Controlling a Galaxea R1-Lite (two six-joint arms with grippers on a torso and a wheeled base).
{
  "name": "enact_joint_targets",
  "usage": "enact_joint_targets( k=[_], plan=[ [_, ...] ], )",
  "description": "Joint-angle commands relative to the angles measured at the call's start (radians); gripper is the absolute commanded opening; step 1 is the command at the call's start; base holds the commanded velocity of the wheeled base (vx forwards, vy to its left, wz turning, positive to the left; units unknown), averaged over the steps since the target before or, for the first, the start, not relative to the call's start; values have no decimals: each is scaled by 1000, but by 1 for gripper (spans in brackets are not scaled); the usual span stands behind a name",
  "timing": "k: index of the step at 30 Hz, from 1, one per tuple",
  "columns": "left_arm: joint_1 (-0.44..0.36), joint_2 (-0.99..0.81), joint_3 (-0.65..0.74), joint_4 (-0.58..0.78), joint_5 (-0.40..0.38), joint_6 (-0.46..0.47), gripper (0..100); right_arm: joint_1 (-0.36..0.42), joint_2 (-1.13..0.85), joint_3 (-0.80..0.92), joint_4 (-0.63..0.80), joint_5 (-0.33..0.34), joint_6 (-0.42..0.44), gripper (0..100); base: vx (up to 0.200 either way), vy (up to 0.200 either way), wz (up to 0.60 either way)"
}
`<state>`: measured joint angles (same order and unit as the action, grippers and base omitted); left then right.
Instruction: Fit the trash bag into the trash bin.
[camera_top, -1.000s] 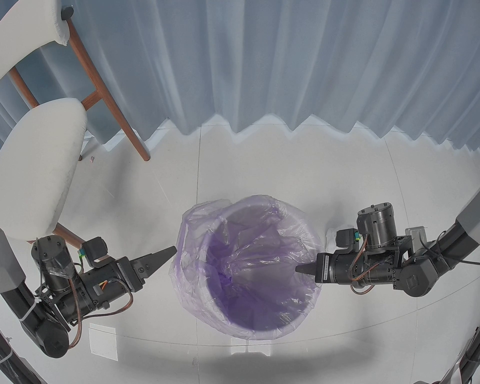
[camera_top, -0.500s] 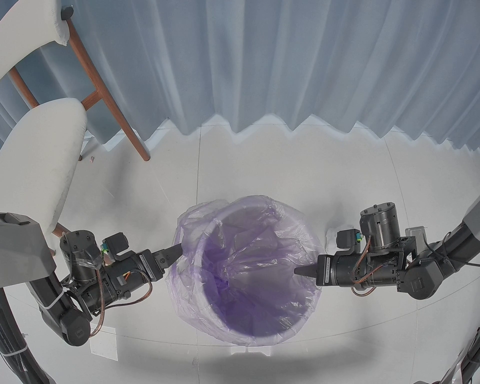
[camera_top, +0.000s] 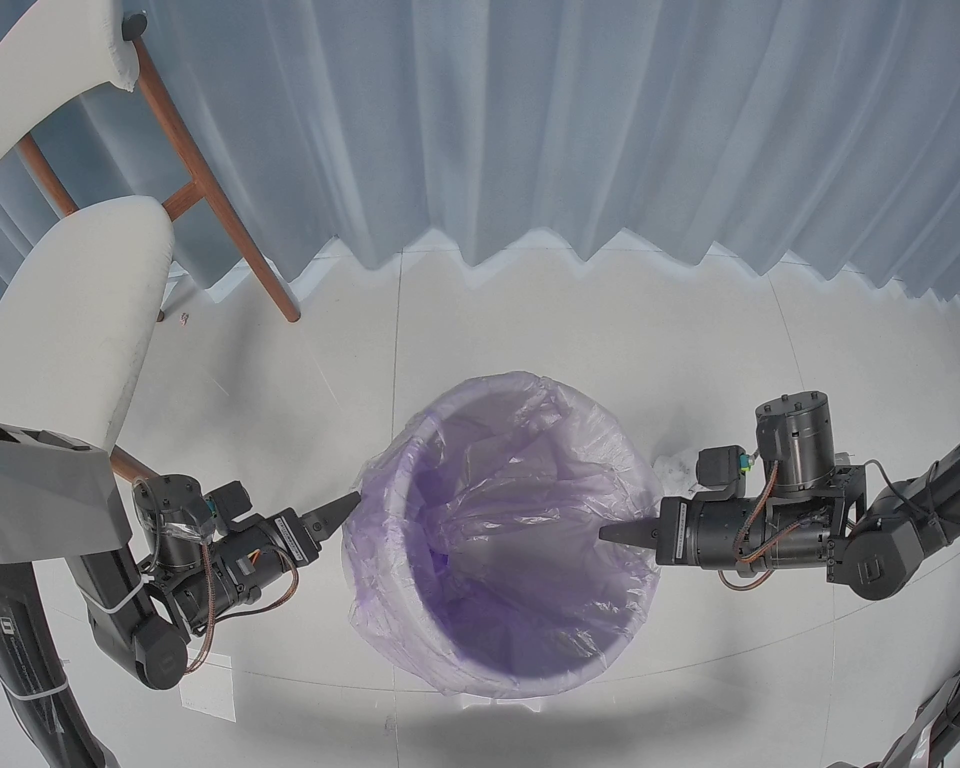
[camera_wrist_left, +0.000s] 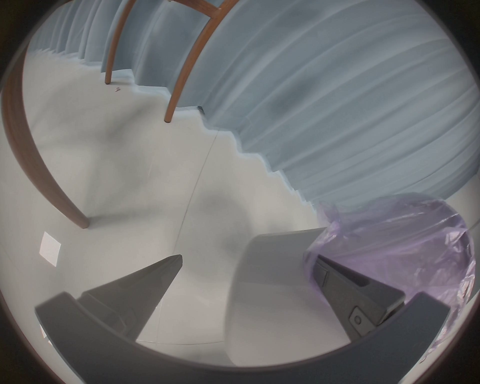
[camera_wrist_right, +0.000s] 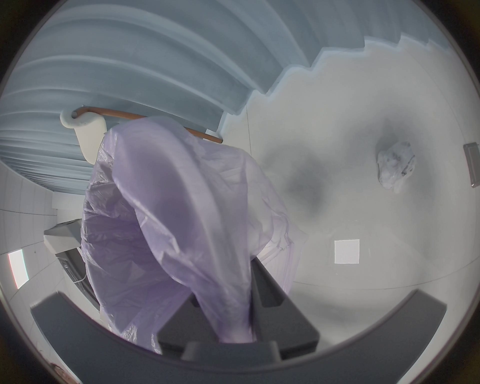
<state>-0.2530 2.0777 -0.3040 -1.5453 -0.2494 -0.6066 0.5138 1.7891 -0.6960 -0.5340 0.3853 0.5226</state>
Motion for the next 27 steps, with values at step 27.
enact_joint_targets(
  k=[27],
  plan=[
    [-256, -251, 275, 1, -11, -64, 100, -23, 12, 1, -14, -28, 36, 0, 0, 0, 0]
  ],
)
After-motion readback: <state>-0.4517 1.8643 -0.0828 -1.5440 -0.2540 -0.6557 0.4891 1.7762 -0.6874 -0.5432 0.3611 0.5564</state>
